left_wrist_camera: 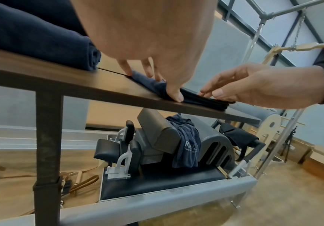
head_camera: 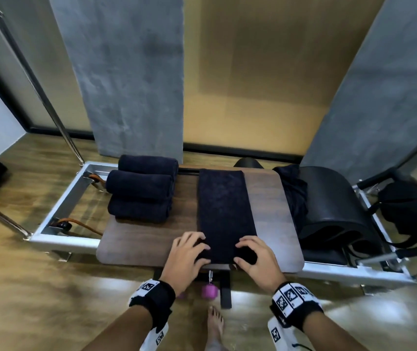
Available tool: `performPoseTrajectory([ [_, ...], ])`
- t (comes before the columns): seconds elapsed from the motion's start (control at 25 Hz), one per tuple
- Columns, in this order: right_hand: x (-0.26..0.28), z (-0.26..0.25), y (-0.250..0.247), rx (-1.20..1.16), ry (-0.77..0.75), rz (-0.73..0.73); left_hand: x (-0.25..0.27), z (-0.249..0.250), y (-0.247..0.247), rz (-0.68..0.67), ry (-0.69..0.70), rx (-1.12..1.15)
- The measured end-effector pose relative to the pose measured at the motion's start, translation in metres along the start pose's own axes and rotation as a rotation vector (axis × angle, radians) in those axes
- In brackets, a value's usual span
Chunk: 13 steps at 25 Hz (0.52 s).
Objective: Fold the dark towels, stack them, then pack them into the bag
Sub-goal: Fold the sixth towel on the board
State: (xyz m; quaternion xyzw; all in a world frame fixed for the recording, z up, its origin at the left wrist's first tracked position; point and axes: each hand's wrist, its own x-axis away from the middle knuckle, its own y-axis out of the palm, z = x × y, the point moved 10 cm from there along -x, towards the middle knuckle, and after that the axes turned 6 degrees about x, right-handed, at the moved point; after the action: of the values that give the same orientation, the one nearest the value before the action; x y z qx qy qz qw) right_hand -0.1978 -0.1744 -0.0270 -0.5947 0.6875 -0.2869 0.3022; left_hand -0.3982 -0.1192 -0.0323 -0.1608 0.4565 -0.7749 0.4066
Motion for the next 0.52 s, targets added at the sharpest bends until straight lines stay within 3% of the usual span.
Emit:
performPoseTrajectory([
  [0.24, 0.008, -0.003, 0.014, 0.076, 0.011, -0.078, -0.002, -0.010, -0.005, -0.011, -0.086, -0.078],
  [0.36, 0.006, -0.011, 0.019, 0.132, -0.003, -0.134, -0.012, -0.024, -0.006, 0.004, -0.234, -0.052],
  [0.52, 0.003, -0.020, 0.023, 0.283, -0.031, -0.143, -0.021, -0.038, 0.006, -0.075, -0.384, -0.095],
])
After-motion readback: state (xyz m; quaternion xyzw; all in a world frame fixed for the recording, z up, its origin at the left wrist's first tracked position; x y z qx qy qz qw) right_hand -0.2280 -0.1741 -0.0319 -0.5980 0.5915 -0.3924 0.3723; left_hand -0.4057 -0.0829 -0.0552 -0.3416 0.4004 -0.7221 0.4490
